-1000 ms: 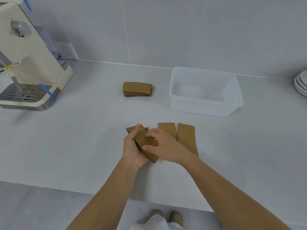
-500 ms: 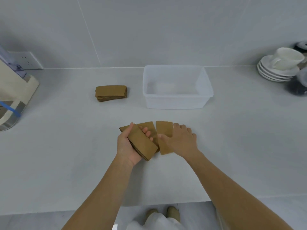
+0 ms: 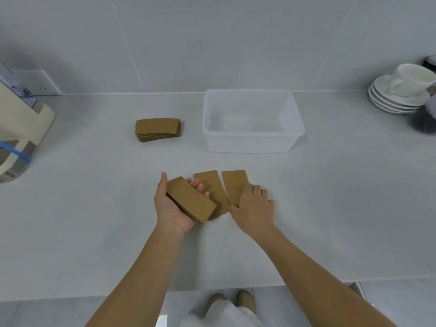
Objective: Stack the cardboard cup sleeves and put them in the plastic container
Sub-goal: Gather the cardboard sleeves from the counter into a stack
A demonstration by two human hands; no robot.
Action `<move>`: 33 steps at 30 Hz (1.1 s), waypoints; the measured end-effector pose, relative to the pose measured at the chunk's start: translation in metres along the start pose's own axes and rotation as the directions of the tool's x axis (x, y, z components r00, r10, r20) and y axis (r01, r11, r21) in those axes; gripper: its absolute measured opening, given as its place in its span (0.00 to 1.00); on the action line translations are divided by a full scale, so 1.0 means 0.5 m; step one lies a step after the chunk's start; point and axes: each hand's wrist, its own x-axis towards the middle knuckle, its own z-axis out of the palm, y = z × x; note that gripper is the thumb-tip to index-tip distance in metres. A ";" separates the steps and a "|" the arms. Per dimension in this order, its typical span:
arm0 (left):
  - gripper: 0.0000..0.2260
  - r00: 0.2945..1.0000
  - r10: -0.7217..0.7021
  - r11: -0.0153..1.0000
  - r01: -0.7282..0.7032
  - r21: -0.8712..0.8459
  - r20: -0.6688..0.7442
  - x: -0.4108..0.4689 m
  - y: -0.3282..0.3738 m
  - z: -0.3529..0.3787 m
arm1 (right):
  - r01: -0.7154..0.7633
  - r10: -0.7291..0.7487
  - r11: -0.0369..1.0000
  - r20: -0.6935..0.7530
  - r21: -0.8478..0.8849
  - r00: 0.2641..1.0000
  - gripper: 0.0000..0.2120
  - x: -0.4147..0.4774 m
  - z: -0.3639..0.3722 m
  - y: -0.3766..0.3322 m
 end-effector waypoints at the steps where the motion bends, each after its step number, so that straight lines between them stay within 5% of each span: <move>1: 0.26 1.000 -0.005 1.000 0.005 -0.007 -0.002 0.000 0.001 0.000 | -0.014 0.014 1.000 0.017 0.019 1.000 0.23 0.003 -0.004 0.000; 9: 0.26 0.999 -0.029 1.000 0.029 -0.005 0.027 -0.014 0.011 0.009 | -0.108 0.081 0.962 0.115 0.251 0.990 0.22 0.009 -0.057 -0.014; 16: 0.26 0.997 -0.005 1.000 0.006 -0.009 0.081 -0.028 0.020 0.022 | 0.092 -0.135 0.870 0.054 0.485 0.989 0.28 -0.009 -0.116 -0.071; 24: 0.32 0.986 0.029 0.998 -0.037 0.046 0.166 -0.037 0.035 0.013 | 0.260 -0.361 0.810 0.096 0.526 0.928 0.29 -0.034 -0.092 -0.126; 28: 0.20 0.973 0.075 0.997 -0.075 -0.010 0.218 -0.048 0.034 0.009 | 0.282 -0.397 0.803 0.119 0.525 0.910 0.29 -0.040 -0.067 -0.135; 33: 0.17 0.983 0.049 0.998 -0.055 0.026 0.176 -0.045 0.034 -0.013 | 0.320 -0.439 0.801 0.135 0.506 0.888 0.28 -0.039 -0.050 -0.136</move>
